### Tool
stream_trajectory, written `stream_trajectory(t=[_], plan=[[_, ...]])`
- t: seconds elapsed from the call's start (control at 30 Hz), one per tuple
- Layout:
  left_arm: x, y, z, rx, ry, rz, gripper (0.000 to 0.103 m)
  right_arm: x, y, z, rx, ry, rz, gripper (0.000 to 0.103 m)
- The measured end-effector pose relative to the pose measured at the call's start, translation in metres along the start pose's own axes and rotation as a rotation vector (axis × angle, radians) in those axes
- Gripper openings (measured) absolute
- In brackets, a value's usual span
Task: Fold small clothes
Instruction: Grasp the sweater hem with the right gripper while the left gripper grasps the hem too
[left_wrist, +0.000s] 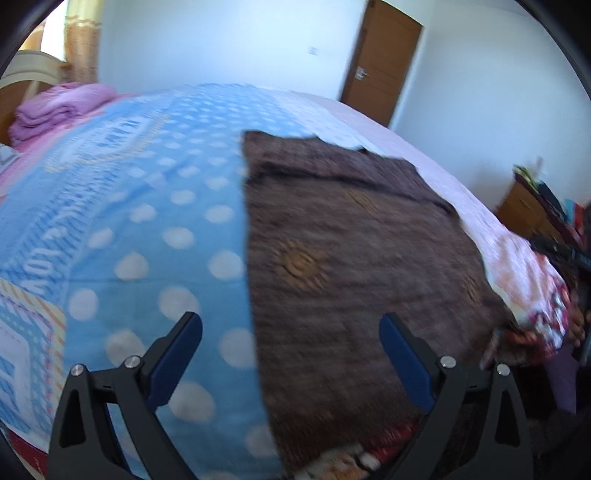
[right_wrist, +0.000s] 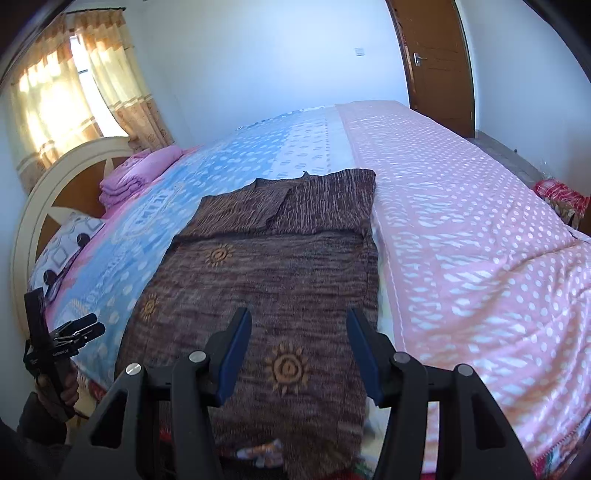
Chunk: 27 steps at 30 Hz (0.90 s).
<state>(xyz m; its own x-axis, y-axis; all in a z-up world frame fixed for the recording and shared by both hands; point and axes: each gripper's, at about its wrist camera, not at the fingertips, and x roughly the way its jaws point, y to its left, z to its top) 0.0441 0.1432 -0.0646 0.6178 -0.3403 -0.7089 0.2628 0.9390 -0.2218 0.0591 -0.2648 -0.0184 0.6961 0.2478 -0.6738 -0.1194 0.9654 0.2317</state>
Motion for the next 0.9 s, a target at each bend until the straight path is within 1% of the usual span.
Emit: stream_trajectory(t=[0.1, 0.17, 0.27, 0.37, 0.43, 0.5, 0.53, 0.6, 0.63, 0.67, 0.73, 0.77, 0.83, 0.87, 0.9], plan=[[0.002, -0.011, -0.018, 0.039, 0.034, -0.008, 0.099, -0.005, 0.0, -0.014, 0.001, 0.035, 0.016, 0.055], [0.004, -0.014, -0.029, 0.044, 0.061, -0.017, 0.099, 0.0, 0.003, -0.026, -0.02, 0.093, 0.035, 0.055], [-0.001, -0.015, -0.046, 0.034, 0.073, -0.034, 0.099, 0.011, 0.018, -0.044, -0.121, 0.164, 0.021, 0.055], [-0.003, -0.01, -0.058, 0.0, 0.083, -0.052, 0.099, 0.023, 0.033, -0.06, -0.215, 0.226, 0.001, 0.055], [-0.001, -0.006, -0.063, -0.019, 0.083, -0.049, 0.099, 0.029, 0.037, -0.067, -0.228, 0.24, 0.008, 0.055], [0.004, -0.002, -0.067, -0.048, 0.09, -0.056, 0.099, 0.04, 0.037, -0.073, -0.205, 0.249, -0.002, 0.055], [0.004, -0.003, -0.068, -0.054, 0.075, -0.057, 0.099, 0.044, 0.038, -0.075, -0.201, 0.257, -0.005, 0.055], [0.003, -0.006, -0.068, -0.042, 0.071, -0.066, 0.098, 0.056, 0.041, -0.084, -0.225, 0.292, -0.017, 0.055], [0.003, -0.008, -0.068, -0.035, 0.08, -0.079, 0.098, 0.06, 0.043, -0.089, -0.245, 0.302, -0.036, 0.055], [0.004, -0.009, -0.069, -0.033, 0.087, -0.089, 0.097, 0.064, 0.045, -0.093, -0.265, 0.309, -0.054, 0.052], [0.006, -0.01, -0.069, -0.042, 0.104, -0.106, 0.092, 0.069, 0.047, -0.097, -0.284, 0.332, -0.081, 0.026], [0.006, -0.01, -0.07, -0.052, 0.11, -0.117, 0.091, 0.073, 0.045, -0.099, -0.268, 0.355, -0.081, 0.008], [0.007, -0.008, -0.07, -0.077, 0.121, -0.141, 0.08, 0.07, 0.039, -0.096, -0.222, 0.35, -0.055, 0.007], [0.007, -0.007, -0.071, -0.098, 0.135, -0.159, 0.077, 0.066, 0.036, -0.093, -0.2, 0.339, -0.041, 0.006], [0.008, -0.005, -0.071, -0.116, 0.149, -0.171, 0.067, 0.062, 0.032, -0.089, -0.174, 0.325, -0.02, 0.006]])
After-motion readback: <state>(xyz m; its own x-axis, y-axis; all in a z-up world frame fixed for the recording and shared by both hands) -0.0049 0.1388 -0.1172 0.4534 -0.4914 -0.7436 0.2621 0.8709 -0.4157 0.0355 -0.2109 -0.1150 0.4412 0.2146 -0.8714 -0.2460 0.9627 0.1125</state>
